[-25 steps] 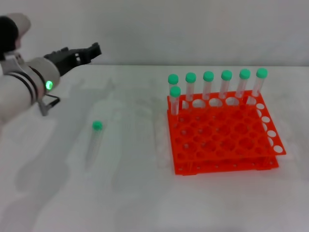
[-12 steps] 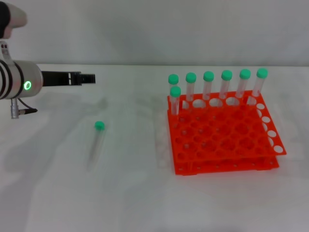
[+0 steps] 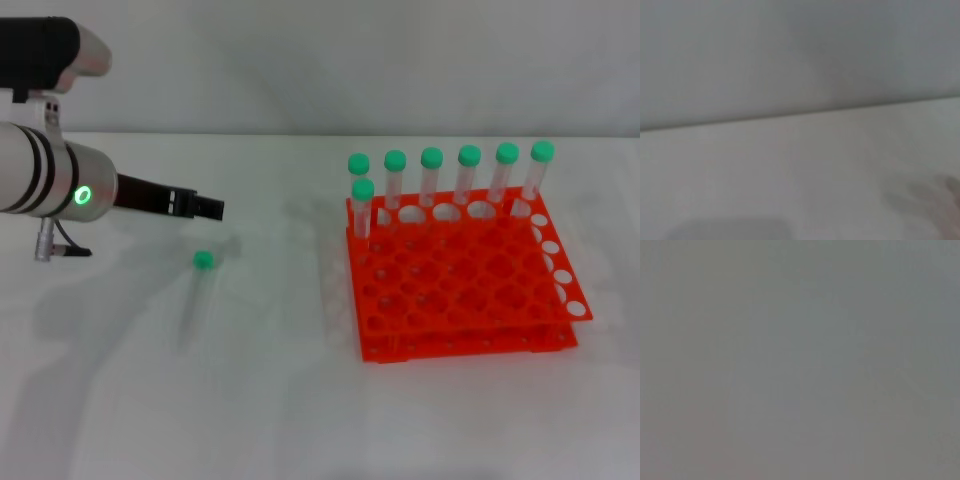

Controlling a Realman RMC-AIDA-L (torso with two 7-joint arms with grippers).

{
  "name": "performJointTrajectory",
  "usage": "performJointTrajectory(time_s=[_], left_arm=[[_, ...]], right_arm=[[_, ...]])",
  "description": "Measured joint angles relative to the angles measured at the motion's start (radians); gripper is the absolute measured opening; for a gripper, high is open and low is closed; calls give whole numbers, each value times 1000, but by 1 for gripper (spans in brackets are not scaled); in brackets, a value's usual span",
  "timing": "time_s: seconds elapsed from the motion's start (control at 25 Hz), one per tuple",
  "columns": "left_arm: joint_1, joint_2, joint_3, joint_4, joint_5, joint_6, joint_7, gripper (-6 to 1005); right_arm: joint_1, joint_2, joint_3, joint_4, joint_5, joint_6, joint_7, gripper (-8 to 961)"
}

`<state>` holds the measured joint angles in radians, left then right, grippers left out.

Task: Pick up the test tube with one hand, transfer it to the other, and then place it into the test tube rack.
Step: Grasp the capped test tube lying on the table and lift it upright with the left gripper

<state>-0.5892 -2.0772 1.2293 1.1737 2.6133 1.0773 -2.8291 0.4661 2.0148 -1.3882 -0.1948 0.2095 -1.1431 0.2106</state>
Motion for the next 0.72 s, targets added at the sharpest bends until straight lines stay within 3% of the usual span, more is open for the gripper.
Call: performJointTrajectory(time_s=[0.72], left_arm=[[-8,2,-3,-48,14,135,-83,889]], right_arm=[[17,-2,0,0,-2,1,-6,871]])
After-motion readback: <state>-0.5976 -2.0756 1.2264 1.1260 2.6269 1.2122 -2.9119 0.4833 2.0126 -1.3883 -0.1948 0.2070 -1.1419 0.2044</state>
